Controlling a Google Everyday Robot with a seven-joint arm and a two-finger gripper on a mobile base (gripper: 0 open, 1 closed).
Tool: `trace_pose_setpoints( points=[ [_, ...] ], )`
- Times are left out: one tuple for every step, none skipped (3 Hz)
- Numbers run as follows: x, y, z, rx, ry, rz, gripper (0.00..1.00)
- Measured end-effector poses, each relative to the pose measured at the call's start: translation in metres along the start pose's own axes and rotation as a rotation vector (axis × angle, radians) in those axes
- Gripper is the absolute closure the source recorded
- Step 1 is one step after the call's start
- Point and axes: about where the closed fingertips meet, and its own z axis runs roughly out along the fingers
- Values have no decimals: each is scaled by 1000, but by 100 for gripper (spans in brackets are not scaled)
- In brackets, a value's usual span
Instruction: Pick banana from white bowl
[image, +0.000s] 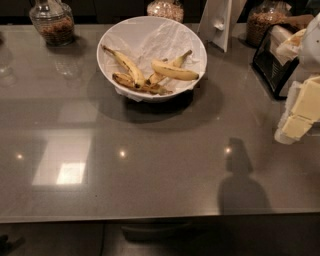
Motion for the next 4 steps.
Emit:
trace_pose_setpoints(
  points=[
    [-28,-15,3,27,-126,11,0],
    [-61,-37,4,55,-276,45,0],
    [-91,-62,7,56,-420,90,0],
    [-123,-86,20,23,-513,136,0]
  ],
)
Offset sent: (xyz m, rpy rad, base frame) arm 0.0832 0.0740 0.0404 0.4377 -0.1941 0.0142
